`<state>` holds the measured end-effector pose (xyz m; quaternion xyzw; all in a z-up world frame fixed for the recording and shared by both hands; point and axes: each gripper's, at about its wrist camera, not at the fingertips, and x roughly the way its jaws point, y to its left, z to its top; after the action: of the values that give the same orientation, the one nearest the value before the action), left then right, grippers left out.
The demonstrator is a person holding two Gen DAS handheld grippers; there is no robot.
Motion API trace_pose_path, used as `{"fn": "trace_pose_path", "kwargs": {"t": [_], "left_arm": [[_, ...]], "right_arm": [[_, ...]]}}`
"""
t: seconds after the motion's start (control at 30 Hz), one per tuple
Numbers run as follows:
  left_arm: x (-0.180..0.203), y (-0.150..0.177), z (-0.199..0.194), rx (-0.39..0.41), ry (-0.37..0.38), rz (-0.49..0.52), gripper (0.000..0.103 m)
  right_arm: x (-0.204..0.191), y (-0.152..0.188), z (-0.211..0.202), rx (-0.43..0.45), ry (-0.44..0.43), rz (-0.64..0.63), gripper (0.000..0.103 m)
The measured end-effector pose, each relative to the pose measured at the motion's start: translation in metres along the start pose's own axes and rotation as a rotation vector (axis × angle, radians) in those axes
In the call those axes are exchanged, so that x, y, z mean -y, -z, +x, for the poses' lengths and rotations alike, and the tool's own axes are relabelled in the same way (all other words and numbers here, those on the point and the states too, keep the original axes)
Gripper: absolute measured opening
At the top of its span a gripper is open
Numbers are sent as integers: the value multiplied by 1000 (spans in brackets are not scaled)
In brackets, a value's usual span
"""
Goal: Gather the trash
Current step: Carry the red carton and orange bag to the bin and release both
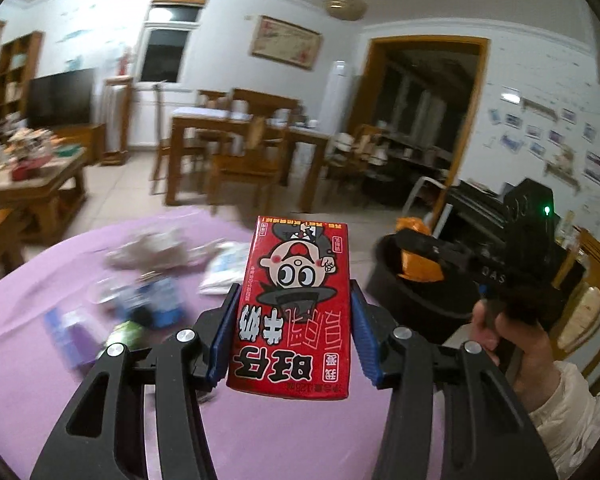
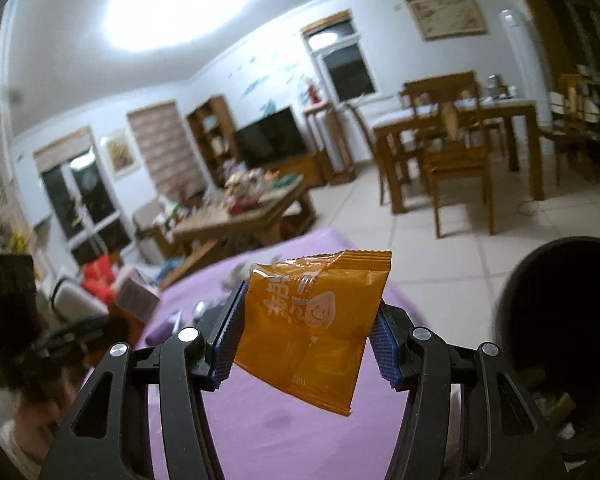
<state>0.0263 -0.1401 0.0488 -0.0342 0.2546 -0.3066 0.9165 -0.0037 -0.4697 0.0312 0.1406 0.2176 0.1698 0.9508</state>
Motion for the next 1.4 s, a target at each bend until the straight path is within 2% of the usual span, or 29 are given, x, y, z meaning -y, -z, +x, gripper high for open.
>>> {"fn": "trace_pose_path", "kwargs": {"t": [0.3, 0.53, 0.73, 0.87, 1.07, 1.4], "left_arm": [[93, -19, 87, 3, 188, 52, 50], [153, -20, 137, -25, 294, 84, 50], [190, -13, 178, -64, 340, 104, 51], [198, -9, 205, -98, 350, 90, 51], [197, 2, 223, -145, 344, 92, 51], [193, 5, 228, -183, 345, 75, 51]], "right_arm": [[66, -24, -77, 175, 155, 32, 56], [131, -27, -128, 247, 257, 102, 57], [182, -21, -156, 268, 325, 163, 57], [210, -14, -156, 264, 351, 208, 57], [240, -7, -138, 245, 356, 240, 57], [241, 0, -106, 228, 340, 256, 57]]}}
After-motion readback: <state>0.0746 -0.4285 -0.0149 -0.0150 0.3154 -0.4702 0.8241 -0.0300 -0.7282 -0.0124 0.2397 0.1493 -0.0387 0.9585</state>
